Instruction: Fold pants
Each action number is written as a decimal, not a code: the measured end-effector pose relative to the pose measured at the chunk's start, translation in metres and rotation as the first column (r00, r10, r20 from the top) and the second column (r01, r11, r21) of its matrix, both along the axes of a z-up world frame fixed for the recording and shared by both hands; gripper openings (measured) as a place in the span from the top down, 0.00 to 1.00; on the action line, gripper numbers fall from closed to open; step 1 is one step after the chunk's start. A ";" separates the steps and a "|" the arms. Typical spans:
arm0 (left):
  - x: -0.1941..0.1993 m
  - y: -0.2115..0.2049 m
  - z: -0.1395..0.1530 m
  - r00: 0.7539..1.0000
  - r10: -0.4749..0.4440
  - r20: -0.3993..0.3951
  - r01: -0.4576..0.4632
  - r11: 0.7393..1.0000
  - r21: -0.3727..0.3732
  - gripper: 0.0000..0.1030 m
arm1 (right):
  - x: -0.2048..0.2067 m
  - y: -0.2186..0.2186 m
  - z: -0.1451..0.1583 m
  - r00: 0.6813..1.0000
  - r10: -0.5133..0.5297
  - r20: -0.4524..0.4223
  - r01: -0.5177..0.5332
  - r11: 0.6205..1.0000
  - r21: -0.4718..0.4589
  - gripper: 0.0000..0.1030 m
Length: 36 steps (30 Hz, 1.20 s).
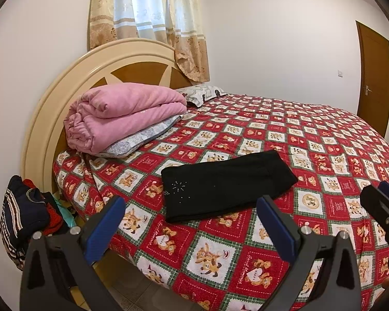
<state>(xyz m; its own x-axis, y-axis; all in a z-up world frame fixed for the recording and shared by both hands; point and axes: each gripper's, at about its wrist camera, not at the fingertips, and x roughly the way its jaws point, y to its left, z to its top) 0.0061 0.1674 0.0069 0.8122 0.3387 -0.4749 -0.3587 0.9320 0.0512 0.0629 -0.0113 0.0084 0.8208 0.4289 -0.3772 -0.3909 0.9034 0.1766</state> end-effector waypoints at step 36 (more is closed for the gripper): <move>0.001 -0.002 0.002 0.999 -0.040 0.014 0.041 0.998 -0.049 0.00 | 0.000 -0.003 0.001 1.000 -0.025 0.016 0.025 1.000 0.009 0.29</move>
